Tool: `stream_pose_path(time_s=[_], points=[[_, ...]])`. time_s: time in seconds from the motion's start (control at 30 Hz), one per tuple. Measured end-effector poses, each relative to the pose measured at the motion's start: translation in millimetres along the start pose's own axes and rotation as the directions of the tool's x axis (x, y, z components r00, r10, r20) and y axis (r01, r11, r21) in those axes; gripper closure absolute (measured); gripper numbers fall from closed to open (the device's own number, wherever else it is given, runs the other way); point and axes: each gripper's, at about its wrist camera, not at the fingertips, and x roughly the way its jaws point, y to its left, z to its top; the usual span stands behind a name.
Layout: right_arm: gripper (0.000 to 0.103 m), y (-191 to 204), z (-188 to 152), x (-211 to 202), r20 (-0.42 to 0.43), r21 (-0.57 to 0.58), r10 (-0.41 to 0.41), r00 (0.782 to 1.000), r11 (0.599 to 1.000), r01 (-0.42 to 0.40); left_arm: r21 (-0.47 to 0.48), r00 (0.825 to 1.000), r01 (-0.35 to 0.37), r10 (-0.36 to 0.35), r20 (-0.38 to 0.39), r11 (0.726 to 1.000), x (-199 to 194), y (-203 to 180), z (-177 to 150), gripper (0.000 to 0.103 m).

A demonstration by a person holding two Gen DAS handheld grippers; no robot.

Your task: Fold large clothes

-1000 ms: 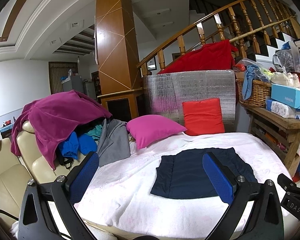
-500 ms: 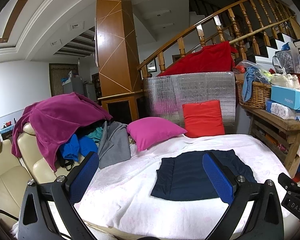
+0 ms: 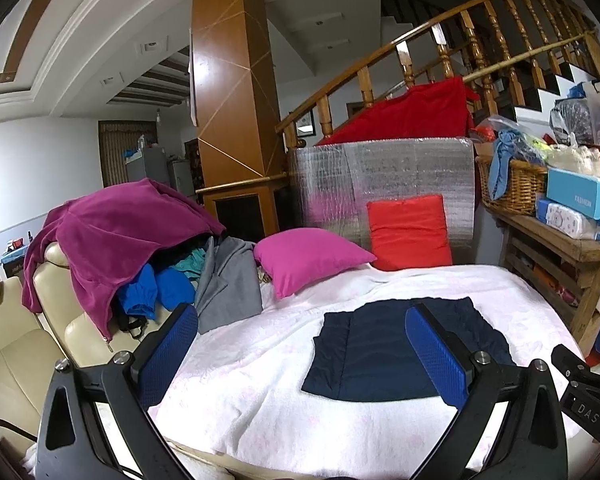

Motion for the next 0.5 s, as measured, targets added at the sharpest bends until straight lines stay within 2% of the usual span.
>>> stream_pose_path(time_s=[0.5], points=[[0.02, 27.8, 9.9, 39.9, -0.046, -0.045, -0.008, 0.999, 0.999, 0.005, -0.009, 0.999, 0.015, -0.015, -0.04, 1.0, 39.4, 5.2, 3.3, 0.0]])
